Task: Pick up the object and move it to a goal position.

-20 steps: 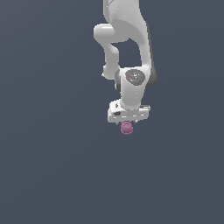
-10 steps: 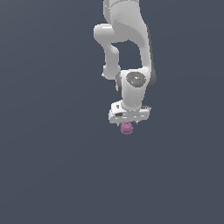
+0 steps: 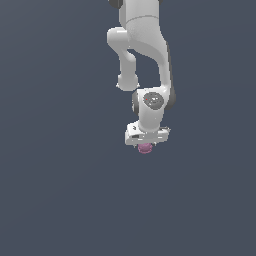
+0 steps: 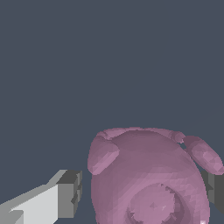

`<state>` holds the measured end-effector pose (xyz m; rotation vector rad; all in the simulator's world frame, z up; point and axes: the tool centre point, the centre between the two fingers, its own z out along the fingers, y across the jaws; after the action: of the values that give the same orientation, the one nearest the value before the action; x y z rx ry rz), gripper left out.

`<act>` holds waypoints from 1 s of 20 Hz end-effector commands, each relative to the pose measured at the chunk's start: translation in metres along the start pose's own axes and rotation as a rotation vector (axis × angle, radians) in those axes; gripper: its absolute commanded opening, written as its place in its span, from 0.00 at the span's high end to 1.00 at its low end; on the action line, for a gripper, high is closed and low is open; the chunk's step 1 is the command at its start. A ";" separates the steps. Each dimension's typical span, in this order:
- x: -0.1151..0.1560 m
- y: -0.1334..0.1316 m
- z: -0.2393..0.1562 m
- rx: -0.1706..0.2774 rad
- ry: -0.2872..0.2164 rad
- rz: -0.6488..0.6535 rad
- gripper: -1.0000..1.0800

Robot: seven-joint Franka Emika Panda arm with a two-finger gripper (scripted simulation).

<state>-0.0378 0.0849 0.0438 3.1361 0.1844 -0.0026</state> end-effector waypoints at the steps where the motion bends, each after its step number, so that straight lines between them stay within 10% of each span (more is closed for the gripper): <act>1: 0.001 0.000 0.004 0.000 0.001 0.000 0.04; 2: 0.001 0.000 0.004 0.000 0.001 0.000 0.04; 3: 0.001 0.000 0.004 0.000 0.001 0.000 1.00; 20: -0.001 0.006 -0.009 0.000 0.001 0.000 1.00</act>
<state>-0.0383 0.0809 0.0482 3.1362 0.1853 -0.0020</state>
